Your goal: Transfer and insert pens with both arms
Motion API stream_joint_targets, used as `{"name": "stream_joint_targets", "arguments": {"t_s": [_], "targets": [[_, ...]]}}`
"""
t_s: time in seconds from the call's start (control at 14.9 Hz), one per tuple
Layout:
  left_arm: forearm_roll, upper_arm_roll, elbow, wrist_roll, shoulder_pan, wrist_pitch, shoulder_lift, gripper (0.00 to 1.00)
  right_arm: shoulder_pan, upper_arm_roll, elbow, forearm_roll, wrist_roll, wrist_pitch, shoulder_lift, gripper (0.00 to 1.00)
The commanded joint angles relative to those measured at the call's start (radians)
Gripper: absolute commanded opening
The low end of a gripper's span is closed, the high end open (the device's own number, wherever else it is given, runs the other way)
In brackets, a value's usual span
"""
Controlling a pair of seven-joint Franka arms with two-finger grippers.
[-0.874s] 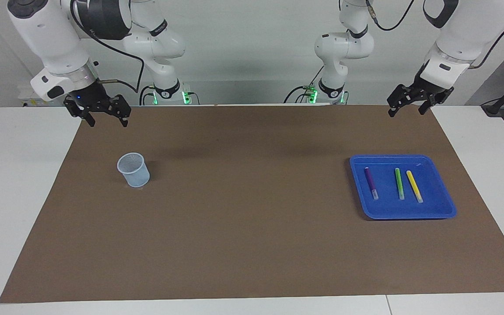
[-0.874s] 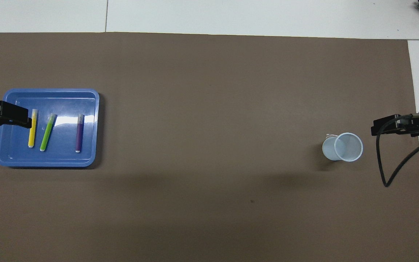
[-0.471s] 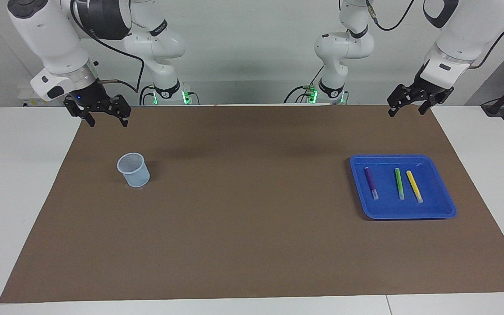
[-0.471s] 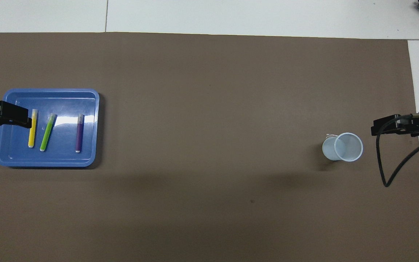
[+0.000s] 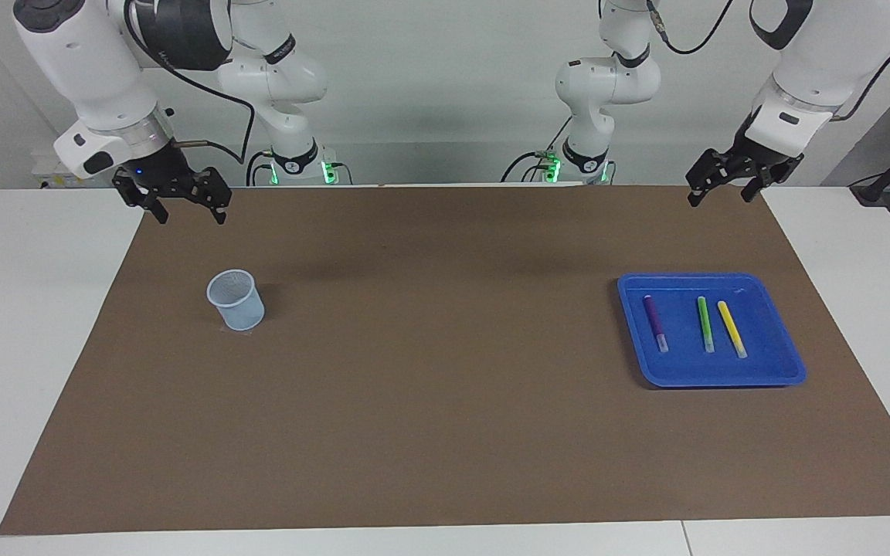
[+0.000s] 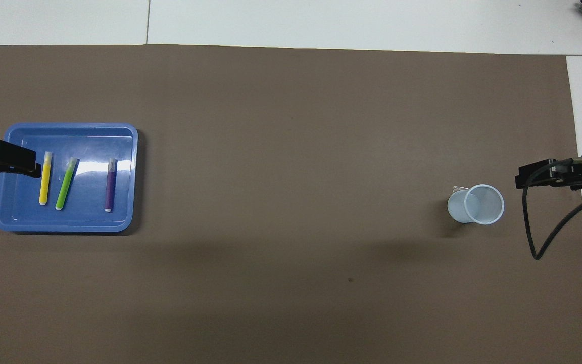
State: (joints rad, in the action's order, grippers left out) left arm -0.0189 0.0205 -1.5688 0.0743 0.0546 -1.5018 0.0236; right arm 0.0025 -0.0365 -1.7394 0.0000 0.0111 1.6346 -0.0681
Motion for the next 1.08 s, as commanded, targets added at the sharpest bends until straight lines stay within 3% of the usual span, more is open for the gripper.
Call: {"name": "stream_joint_targets", "arguments": {"t_s": [0.0, 0.47, 1.01], "targets": [[0.004, -0.004, -0.033, -0.002, -0.019, -0.006, 0.03, 1.0, -0.004, 0.0, -0.012, -0.006, -0.013, 0.019, -0.012, 1.0], [0.004, -0.005, -0.065, -0.005, -0.009, -0.018, 0.042, 1.0, -0.004, 0.0, -0.012, -0.006, -0.013, 0.019, -0.01, 1.0], [-0.056, -0.002, -0.322, -0.049, -0.022, -0.253, 0.105, 0.98, -0.002, 0.0, -0.012, -0.006, -0.013, 0.019, -0.012, 1.0]]}}
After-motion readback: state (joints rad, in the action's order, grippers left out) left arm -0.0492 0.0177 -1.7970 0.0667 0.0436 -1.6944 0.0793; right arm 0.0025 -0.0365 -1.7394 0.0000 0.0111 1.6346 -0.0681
